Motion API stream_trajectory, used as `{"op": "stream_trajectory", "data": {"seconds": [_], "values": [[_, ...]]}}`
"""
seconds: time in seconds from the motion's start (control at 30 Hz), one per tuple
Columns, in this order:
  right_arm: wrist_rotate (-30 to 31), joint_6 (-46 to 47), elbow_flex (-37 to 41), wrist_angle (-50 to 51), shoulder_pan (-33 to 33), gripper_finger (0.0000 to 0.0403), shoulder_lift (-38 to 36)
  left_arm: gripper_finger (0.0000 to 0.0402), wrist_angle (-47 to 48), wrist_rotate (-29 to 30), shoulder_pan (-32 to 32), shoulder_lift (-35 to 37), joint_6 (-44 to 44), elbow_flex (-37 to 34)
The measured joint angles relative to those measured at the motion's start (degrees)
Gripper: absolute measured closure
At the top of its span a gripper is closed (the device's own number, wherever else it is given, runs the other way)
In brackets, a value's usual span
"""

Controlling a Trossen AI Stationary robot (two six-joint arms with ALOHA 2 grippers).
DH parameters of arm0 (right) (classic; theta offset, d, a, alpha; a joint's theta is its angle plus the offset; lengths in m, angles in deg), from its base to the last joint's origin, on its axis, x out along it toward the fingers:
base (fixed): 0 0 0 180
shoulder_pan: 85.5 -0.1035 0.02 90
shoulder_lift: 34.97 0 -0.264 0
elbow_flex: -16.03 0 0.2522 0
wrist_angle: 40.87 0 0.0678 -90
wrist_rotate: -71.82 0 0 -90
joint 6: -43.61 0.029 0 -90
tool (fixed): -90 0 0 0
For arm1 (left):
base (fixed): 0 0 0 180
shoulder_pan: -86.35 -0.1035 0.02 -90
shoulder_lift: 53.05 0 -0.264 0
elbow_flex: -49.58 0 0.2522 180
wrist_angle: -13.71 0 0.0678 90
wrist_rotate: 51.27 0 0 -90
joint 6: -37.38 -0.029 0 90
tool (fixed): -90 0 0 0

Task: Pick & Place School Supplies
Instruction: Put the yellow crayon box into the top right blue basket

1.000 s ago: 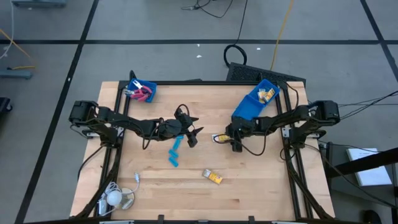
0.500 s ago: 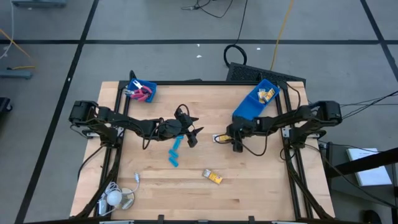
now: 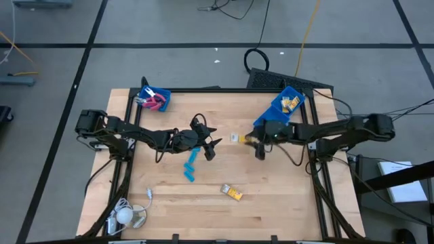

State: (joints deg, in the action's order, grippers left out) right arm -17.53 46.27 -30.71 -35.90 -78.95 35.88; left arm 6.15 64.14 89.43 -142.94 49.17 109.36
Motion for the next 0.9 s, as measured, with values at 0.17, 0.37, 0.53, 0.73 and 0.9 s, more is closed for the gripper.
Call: {"op": "stream_trajectory", "data": {"seconds": [0.17,0.37,0.53,0.73,0.9], "values": [[7.2,5.5,-0.1,7.7,3.5,0.0248,-9.1,0.0162,0.0,0.0,0.0,0.0,0.0,0.0],[20.7,10.1,-0.1,22.4,10.2,0.0248,-18.5,0.0162,0.0,0.0,0.0,0.0,0.0,0.0],[30.7,14.6,-0.1,32.1,17.7,0.0248,-22.2,0.0163,0.0,0.0,0.0,0.0,0.0,0.0],[32.4,18.2,-0.1,36.2,27.9,0.0248,-21.6,0.0162,0.0,0.0,0.0,0.0,0.0,0.0],[32.1,21.7,-0.1,36.9,36.2,0.0248,-18.3,0.0162,0.0,0.0,0.0,0.0,0.0,0.0]]}}
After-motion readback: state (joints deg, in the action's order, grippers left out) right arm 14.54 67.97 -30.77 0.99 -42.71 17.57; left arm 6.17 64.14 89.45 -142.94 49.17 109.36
